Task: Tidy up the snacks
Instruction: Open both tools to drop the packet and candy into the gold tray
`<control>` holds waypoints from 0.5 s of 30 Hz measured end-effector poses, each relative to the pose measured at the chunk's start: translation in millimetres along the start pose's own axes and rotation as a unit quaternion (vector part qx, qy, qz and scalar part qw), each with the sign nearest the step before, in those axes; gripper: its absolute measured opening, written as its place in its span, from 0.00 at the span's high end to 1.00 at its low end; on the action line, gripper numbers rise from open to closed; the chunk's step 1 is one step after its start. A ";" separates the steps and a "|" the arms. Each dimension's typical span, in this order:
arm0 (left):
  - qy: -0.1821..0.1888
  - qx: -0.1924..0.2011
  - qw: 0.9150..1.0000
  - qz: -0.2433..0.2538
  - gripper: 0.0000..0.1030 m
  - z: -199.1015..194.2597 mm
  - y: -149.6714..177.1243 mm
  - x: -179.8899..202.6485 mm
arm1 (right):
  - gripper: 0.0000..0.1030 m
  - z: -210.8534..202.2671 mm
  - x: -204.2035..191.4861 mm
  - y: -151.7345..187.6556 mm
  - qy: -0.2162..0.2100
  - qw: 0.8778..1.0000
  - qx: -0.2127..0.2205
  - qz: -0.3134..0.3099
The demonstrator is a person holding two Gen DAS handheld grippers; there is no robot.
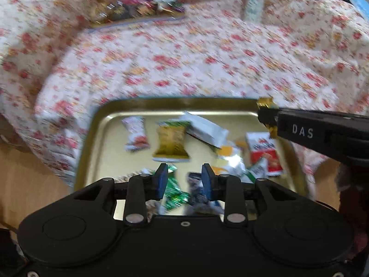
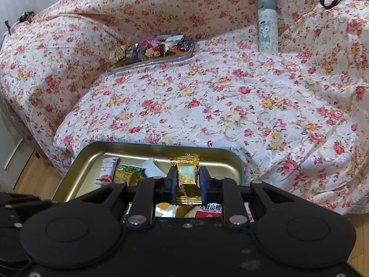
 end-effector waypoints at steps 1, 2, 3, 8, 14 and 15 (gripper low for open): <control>-0.008 0.001 1.000 -0.003 0.61 -0.1 -0.1 -2.5 | 0.79 4.4 -1.1 0.0 0.002 1.000 -0.005 -0.003; -0.011 0.001 1.000 -0.007 0.61 0.3 0.1 -4.5 | 0.79 8.2 -1.6 0.3 0.004 1.000 -0.008 -0.005; -0.011 -0.001 1.000 -0.012 0.61 1.2 0.3 -6.3 | 0.79 13.2 -2.4 0.5 0.009 1.000 -0.012 -0.009; -0.015 -0.009 0.999 -0.032 0.61 5.4 2.7 -14.4 | 0.79 34.6 -4.1 2.9 0.033 0.999 -0.029 -0.027; -0.022 -0.011 0.999 -0.041 0.61 4.9 5.2 -18.9 | 0.79 46.7 -3.2 5.0 0.046 0.997 -0.039 -0.040; -0.023 -0.011 0.999 -0.041 0.61 4.9 5.2 -19.0 | 0.79 47.9 -3.2 4.9 0.047 0.997 -0.040 -0.041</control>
Point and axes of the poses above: each gripper's, at about its wrist camera, not at the fingertips, and z roughly the way its jaws point, x to its right, y to its underside, the point moved 7 cm from there along z, roughly the way its jaws point, and after that the axes turned 15 degrees about z, right-handed, at the moved point
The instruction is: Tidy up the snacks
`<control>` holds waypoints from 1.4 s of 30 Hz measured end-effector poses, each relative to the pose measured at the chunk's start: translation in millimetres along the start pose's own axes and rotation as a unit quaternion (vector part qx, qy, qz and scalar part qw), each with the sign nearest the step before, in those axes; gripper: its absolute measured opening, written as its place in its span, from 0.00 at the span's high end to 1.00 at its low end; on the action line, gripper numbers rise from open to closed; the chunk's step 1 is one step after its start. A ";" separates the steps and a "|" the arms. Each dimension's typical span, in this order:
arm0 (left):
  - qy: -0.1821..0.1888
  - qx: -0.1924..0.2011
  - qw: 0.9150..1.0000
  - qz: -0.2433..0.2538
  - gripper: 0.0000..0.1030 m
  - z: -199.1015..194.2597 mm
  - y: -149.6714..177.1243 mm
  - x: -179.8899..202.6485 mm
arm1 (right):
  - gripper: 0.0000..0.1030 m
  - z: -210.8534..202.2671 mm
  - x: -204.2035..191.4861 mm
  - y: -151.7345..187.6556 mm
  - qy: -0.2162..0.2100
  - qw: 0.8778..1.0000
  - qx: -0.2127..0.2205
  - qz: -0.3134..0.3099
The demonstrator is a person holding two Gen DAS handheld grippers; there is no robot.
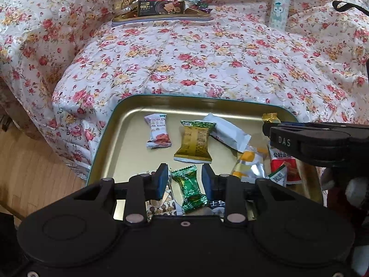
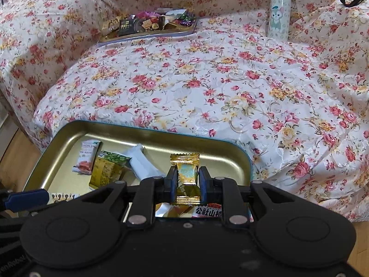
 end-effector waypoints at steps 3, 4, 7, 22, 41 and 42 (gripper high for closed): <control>0.000 -0.001 1.000 -0.001 0.61 0.4 0.3 -0.2 | 0.79 1.5 -0.7 -0.2 0.001 1.000 0.000 0.000; -0.001 -0.001 1.000 -0.001 0.61 0.4 0.3 -0.2 | 0.79 1.7 -0.8 -0.5 0.001 1.000 0.000 0.000; -0.002 -0.001 1.000 -0.002 0.61 0.3 0.5 -0.9 | 0.79 1.2 -0.6 -1.7 0.000 1.000 0.003 0.001; -0.016 0.018 1.000 -0.004 0.61 -7.4 -3.2 -6.7 | 0.66 -58.9 -4.3 1.5 -0.011 0.999 0.043 0.000; -0.030 0.027 0.999 -0.003 0.61 -16.5 4.6 -15.3 | 0.48 -102.1 -2.0 42.7 0.008 0.999 0.033 -0.008; -0.029 0.027 0.999 -0.003 0.61 -16.5 4.6 -15.0 | 0.48 -101.2 -2.6 43.2 0.006 0.999 0.031 -0.008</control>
Point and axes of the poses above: each gripper's, at about its wrist camera, not at the fingertips, and z roughly the way its jaws point, x to its right, y to its underside, the point moved 7 cm from there along z, roughly the way its jaws point, and after that the axes turned 15 degrees about z, right-handed, at the moved point
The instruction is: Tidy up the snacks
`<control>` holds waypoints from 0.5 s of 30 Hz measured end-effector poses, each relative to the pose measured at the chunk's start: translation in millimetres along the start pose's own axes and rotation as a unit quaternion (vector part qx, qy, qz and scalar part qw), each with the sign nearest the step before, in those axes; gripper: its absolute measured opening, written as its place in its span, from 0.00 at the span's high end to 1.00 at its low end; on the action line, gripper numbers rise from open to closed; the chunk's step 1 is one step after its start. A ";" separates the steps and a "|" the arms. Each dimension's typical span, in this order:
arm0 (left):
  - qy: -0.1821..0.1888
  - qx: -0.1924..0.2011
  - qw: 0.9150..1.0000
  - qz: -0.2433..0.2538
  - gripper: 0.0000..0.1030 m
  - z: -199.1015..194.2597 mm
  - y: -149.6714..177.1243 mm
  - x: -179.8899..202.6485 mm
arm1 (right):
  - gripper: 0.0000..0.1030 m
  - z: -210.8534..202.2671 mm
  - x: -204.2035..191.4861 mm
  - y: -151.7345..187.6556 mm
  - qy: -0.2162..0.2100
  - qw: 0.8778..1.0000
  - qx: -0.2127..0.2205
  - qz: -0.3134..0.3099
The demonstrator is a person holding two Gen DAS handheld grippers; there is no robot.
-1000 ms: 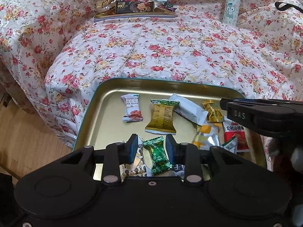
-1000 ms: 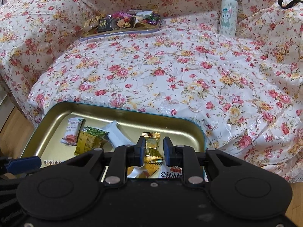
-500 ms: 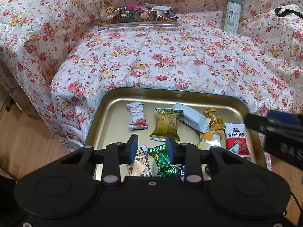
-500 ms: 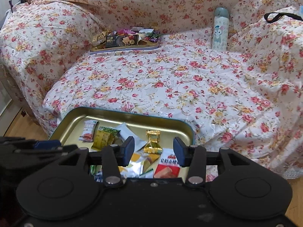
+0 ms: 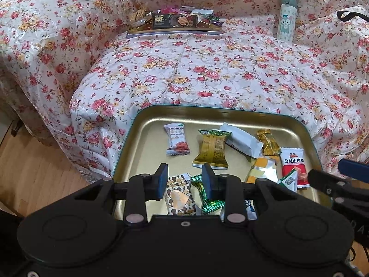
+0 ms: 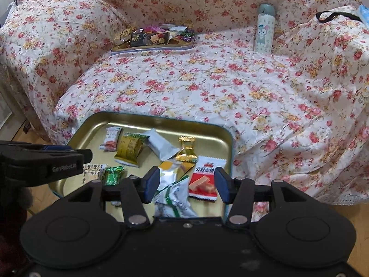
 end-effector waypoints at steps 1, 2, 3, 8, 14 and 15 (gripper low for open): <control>0.000 0.000 1.000 0.000 0.61 -0.4 0.6 0.2 | 0.48 0.7 -0.1 0.1 0.000 1.000 -0.001 -0.001; -0.001 0.001 1.000 -0.001 0.61 -0.9 1.1 0.3 | 0.48 1.3 -0.9 1.1 0.002 1.000 -0.001 -0.003; -0.001 0.001 1.000 0.000 0.61 -1.2 1.4 0.0 | 0.48 1.5 -1.0 1.3 0.004 1.000 -0.001 -0.003; -0.005 0.001 1.000 -0.003 0.61 -3.4 2.9 -0.9 | 0.48 2.2 2.5 0.9 0.006 1.000 -0.002 0.004; -0.010 -0.002 1.000 -0.003 0.61 -4.5 4.5 -1.8 | 0.48 5.2 2.6 5.5 0.007 1.000 -0.009 0.006; -0.010 -0.003 1.000 -0.003 0.61 -4.3 4.9 -1.4 | 0.48 5.4 1.6 6.9 0.008 1.000 -0.011 0.003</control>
Point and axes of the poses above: each gripper's, at about its wrist camera, not at the fingertips, and z roughly the way its jaws point, x to its right, y to its underside, the point moved 7 cm from there along z, roughly the way its jaws point, and after that the axes turned 15 degrees about z, right-handed, at the moved point
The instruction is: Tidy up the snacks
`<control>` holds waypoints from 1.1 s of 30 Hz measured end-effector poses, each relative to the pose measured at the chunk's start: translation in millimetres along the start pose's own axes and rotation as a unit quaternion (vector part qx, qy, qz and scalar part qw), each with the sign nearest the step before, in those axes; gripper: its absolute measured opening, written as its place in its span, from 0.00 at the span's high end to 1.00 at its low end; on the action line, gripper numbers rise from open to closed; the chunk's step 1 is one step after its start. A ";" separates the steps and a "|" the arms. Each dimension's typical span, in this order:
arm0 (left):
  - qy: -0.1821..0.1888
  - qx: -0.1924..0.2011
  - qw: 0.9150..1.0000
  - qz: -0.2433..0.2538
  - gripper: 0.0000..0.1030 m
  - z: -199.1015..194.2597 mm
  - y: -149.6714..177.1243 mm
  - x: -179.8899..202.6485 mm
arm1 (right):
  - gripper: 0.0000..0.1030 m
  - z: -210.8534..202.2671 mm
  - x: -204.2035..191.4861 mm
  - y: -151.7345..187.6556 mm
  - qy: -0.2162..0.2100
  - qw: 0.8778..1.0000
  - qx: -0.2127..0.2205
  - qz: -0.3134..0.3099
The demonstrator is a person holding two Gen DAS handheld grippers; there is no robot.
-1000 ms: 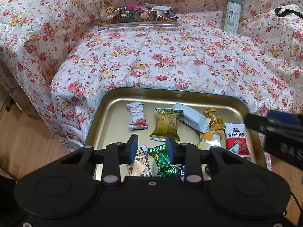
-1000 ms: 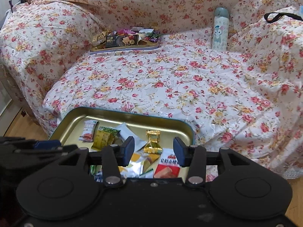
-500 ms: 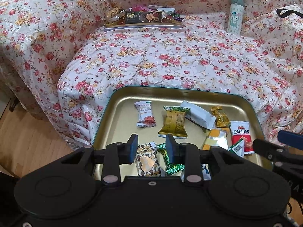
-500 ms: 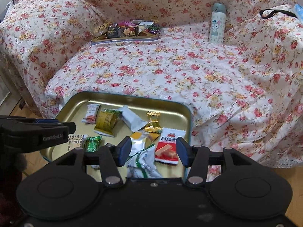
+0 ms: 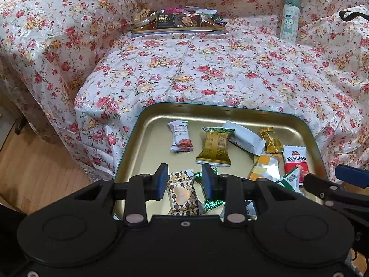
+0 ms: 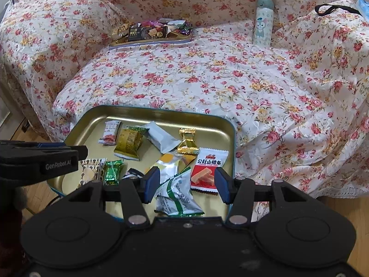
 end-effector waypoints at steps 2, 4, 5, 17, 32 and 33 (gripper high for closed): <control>-0.001 -0.002 1.000 0.000 0.61 0.3 0.6 0.2 | 0.48 -0.7 -2.2 2.4 0.001 1.000 0.001 -0.007; -0.001 -0.002 1.000 -0.002 0.61 0.0 0.9 -0.2 | 0.48 -1.3 -2.6 3.2 0.000 1.000 0.003 -0.011; -0.001 -0.002 1.000 -0.003 0.61 0.2 1.0 -0.5 | 0.48 -1.3 -2.7 3.2 0.000 1.000 0.003 -0.011; 0.008 -0.002 1.000 -0.012 0.61 -0.5 2.9 -0.6 | 0.48 2.2 -0.1 5.4 0.000 1.000 -0.007 -0.002; 0.026 0.003 0.999 0.028 0.61 -4.1 1.4 15.5 | 0.48 3.2 3.6 5.2 -0.004 1.000 -0.007 0.013; 0.028 0.002 0.999 0.029 0.61 -4.0 1.4 15.5 | 0.48 3.4 3.8 4.9 -0.004 1.000 -0.007 0.014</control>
Point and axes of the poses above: each gripper's, at about its wrist camera, not at the fingertips, and z roughly the way its jaws point, x to its right, y to its underside, the point moved 7 cm from there along z, roughly the way its jaws point, and after that the axes turned 15 degrees about z, right-handed, at the moved point
